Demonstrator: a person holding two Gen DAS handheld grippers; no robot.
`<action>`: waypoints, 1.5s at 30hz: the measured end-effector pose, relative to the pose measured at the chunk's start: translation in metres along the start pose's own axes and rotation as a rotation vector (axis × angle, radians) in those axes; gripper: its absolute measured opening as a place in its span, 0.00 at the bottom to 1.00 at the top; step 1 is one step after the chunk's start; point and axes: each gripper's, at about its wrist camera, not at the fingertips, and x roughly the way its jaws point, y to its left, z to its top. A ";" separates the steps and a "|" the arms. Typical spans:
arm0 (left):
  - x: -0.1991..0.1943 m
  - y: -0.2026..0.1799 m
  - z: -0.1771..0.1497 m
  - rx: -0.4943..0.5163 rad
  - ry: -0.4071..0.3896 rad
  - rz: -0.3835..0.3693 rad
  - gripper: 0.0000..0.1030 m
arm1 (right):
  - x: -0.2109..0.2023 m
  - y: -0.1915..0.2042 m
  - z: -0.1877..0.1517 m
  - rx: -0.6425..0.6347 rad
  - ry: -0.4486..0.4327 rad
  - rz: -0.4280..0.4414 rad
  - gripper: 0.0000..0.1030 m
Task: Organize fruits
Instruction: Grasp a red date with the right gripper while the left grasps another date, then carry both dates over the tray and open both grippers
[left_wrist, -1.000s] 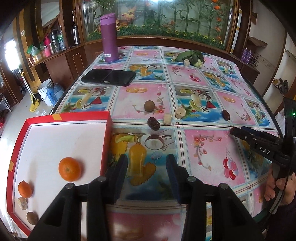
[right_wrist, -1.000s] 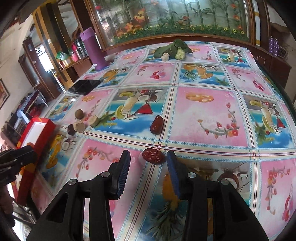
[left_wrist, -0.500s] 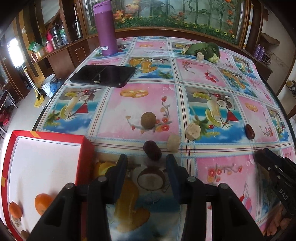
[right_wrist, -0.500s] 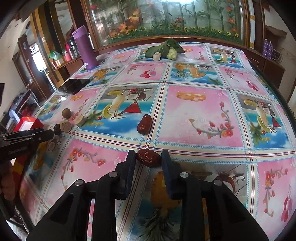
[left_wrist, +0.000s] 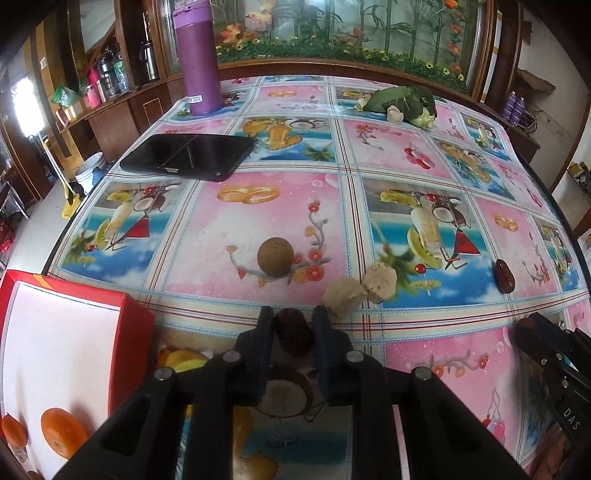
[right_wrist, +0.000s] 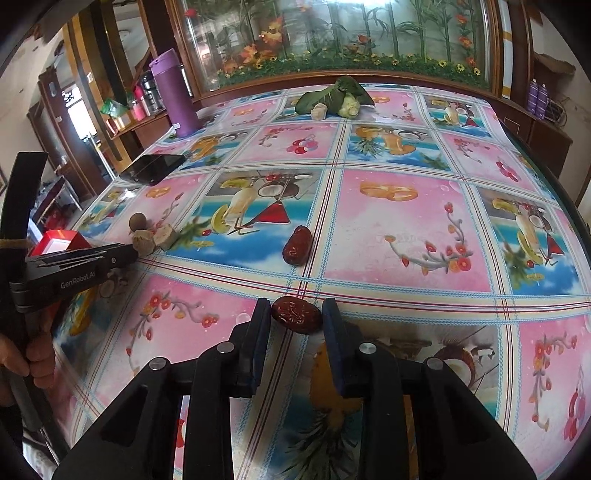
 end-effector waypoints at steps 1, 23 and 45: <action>-0.001 0.001 -0.001 -0.008 0.001 -0.009 0.22 | 0.000 0.000 0.000 0.002 -0.001 0.003 0.27; -0.156 0.153 -0.076 -0.138 -0.215 0.018 0.22 | -0.014 0.119 0.003 -0.060 -0.009 0.218 0.26; -0.121 0.287 -0.133 -0.278 -0.086 0.104 0.22 | 0.014 0.385 -0.044 -0.497 0.167 0.423 0.26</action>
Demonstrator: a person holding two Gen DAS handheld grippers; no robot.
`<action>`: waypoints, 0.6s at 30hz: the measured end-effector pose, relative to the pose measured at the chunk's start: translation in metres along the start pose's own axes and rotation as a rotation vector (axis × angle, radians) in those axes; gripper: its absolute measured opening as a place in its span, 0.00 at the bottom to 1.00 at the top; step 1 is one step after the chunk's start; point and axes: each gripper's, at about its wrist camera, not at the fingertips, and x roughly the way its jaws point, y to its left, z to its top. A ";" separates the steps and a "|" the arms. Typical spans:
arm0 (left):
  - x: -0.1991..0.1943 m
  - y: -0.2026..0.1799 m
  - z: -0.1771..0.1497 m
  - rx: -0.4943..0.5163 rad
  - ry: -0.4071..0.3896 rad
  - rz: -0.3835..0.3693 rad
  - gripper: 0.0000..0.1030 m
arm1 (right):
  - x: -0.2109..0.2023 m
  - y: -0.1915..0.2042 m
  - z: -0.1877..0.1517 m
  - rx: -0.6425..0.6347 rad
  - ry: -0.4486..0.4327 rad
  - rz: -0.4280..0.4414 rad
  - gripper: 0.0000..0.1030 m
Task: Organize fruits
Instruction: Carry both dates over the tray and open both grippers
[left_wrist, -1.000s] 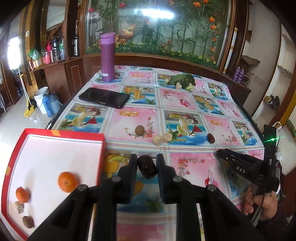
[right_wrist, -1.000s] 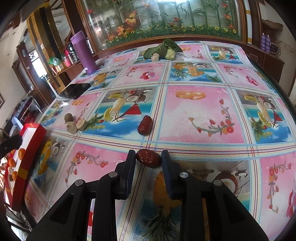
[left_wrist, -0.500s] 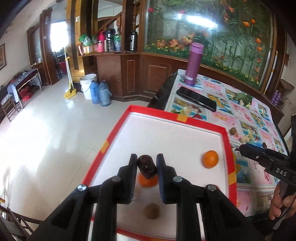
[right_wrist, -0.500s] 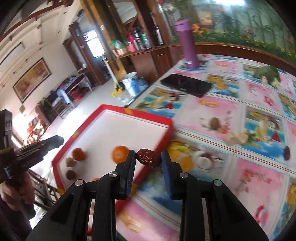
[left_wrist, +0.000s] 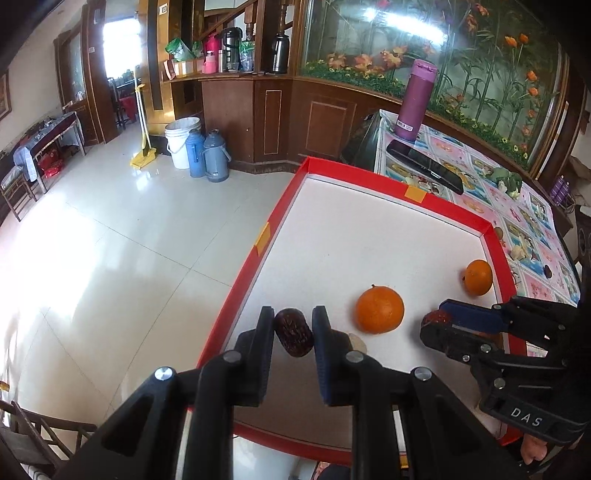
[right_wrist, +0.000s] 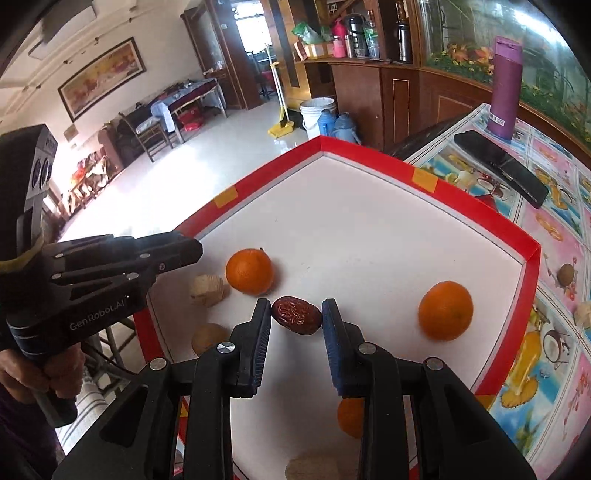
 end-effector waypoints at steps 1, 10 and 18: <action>0.001 0.002 -0.001 0.000 0.006 0.001 0.22 | 0.000 0.001 -0.001 -0.005 0.003 -0.001 0.26; 0.013 0.003 -0.007 0.004 0.057 0.005 0.23 | 0.002 0.003 -0.004 -0.014 0.053 -0.033 0.26; 0.014 0.002 -0.007 0.000 0.073 0.026 0.23 | 0.004 0.003 -0.001 -0.021 0.082 -0.011 0.40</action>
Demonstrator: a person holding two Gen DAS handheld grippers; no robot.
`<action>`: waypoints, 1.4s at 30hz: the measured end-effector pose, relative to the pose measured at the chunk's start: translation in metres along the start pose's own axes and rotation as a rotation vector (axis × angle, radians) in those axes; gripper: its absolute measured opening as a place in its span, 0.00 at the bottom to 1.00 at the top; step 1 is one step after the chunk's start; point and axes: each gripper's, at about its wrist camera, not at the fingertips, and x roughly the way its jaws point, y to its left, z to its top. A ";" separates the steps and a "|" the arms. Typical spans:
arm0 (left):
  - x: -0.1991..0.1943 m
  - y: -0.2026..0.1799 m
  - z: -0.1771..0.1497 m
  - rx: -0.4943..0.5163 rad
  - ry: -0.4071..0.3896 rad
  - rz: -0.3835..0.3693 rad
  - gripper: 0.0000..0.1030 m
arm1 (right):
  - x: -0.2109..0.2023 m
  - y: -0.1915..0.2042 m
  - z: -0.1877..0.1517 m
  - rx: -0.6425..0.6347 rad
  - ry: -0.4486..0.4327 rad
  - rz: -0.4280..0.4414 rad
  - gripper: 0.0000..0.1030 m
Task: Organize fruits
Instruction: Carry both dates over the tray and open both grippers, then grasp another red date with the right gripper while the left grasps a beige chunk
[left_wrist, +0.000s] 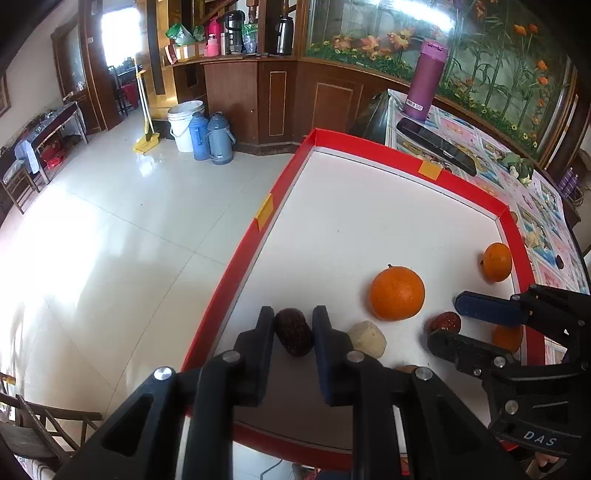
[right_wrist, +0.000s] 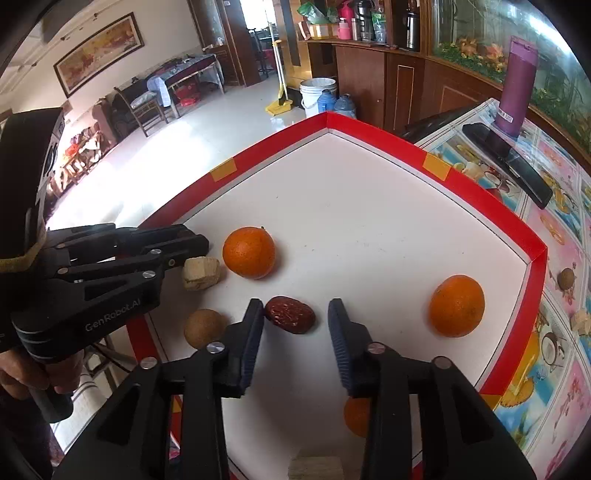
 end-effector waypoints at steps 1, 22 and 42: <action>0.000 0.001 0.000 -0.005 0.005 0.000 0.24 | -0.001 -0.001 -0.001 0.005 0.000 0.007 0.40; -0.052 -0.125 0.020 0.200 -0.163 -0.044 0.65 | -0.102 -0.155 -0.052 0.313 -0.298 0.010 0.41; 0.003 -0.285 0.029 0.377 -0.104 -0.171 0.66 | -0.149 -0.331 -0.154 0.615 -0.277 -0.372 0.42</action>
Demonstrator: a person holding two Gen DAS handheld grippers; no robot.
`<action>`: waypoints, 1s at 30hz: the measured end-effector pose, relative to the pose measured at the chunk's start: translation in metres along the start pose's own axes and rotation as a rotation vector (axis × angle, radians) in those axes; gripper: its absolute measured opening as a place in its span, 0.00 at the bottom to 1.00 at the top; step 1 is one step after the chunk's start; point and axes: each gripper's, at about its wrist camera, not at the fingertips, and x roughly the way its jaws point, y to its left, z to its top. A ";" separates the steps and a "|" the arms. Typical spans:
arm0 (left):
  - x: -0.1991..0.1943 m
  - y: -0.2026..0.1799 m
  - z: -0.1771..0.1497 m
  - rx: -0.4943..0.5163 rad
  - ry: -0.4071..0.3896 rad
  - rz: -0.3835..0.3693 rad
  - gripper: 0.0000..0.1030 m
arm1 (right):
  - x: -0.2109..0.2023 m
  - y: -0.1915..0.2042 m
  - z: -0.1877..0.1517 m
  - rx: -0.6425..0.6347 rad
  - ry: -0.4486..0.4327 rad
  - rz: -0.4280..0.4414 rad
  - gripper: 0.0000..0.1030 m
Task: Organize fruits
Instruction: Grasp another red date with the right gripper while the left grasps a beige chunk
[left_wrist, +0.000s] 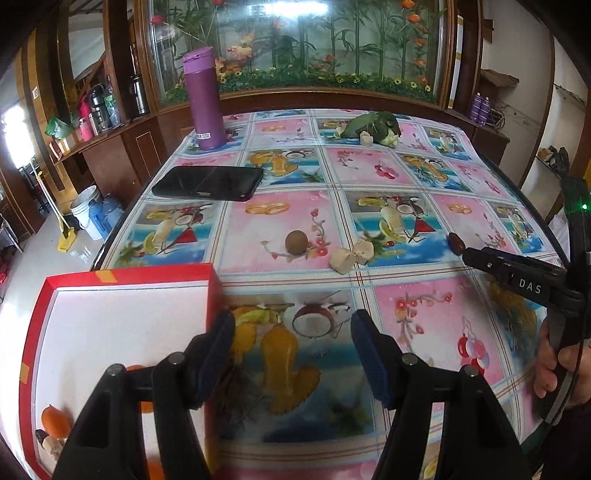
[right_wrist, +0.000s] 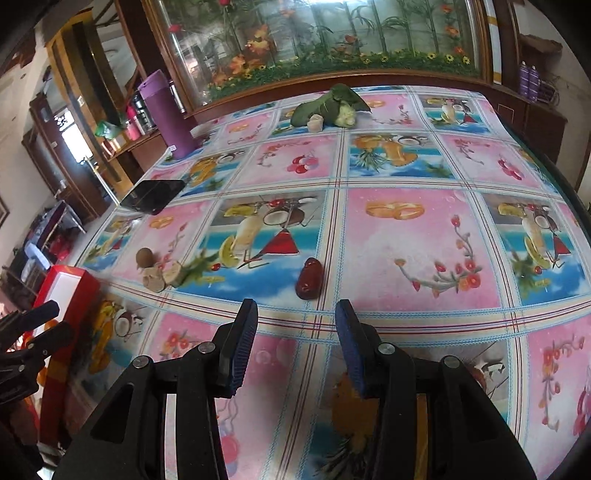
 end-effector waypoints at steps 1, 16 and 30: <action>0.005 -0.002 0.003 0.003 -0.004 0.003 0.66 | 0.003 -0.001 0.000 -0.002 0.007 -0.004 0.42; 0.061 -0.021 0.024 0.033 0.058 0.003 0.66 | 0.024 0.001 0.012 -0.050 0.002 -0.130 0.21; 0.087 -0.043 0.041 0.070 0.103 -0.053 0.28 | 0.022 -0.002 0.012 -0.022 0.007 -0.100 0.19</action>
